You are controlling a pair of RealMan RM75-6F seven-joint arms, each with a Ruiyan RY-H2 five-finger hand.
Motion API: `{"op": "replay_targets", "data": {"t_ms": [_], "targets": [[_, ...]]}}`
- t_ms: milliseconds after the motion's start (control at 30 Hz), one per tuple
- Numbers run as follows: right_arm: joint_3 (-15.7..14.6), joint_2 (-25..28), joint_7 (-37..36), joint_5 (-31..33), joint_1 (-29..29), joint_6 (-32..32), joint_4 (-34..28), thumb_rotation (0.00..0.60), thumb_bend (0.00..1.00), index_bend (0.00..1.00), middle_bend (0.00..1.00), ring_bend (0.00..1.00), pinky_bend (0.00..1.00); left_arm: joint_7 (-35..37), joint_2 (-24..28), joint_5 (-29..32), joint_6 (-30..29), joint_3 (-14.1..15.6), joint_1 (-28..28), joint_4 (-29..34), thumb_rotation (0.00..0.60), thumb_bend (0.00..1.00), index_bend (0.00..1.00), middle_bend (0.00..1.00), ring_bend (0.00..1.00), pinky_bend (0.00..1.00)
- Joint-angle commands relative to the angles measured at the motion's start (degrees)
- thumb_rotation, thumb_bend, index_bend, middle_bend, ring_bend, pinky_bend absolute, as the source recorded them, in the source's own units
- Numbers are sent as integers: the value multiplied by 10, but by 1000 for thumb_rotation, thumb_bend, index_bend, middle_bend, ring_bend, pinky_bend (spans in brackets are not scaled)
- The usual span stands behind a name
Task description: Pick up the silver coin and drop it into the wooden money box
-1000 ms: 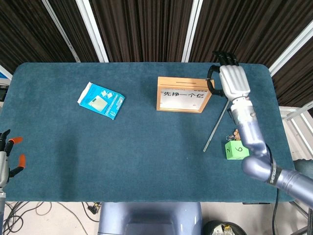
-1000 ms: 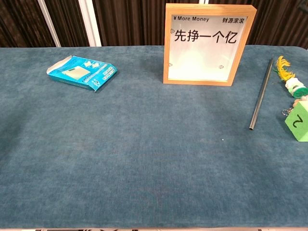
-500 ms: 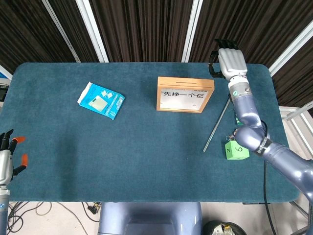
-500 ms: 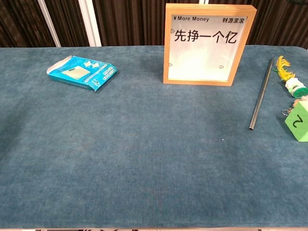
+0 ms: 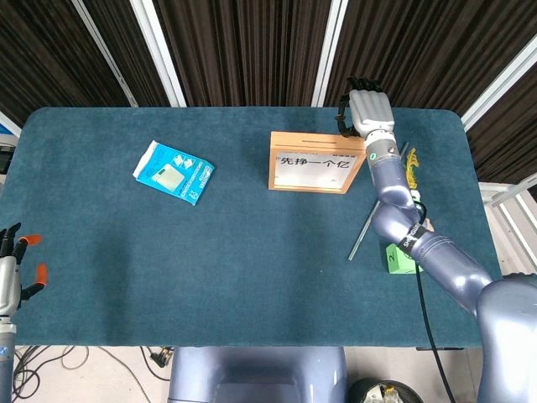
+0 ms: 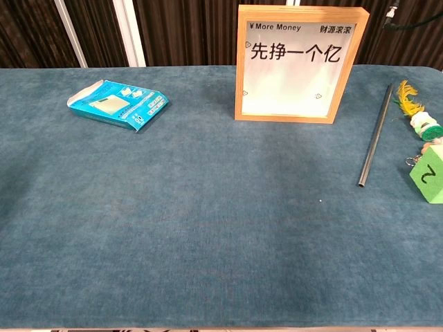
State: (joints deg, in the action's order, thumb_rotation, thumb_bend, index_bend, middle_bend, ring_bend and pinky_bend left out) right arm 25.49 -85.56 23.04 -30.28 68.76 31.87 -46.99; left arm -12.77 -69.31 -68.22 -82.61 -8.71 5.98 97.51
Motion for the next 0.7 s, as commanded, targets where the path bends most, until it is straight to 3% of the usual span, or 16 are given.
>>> {"op": "replay_targets", "data": {"t_ms": [33, 700], "targets": [[-2, 4, 9, 11, 6, 13, -16, 600, 611, 749, 92, 0, 0, 1, 1, 1, 1, 0, 0, 1, 600, 461, 284, 34, 0, 0], [-30, 68, 126, 132, 16, 143, -197, 600, 610, 721, 83, 0, 0, 13, 11, 8, 10, 0, 2, 11, 600, 461, 284, 34, 0, 0]]}}
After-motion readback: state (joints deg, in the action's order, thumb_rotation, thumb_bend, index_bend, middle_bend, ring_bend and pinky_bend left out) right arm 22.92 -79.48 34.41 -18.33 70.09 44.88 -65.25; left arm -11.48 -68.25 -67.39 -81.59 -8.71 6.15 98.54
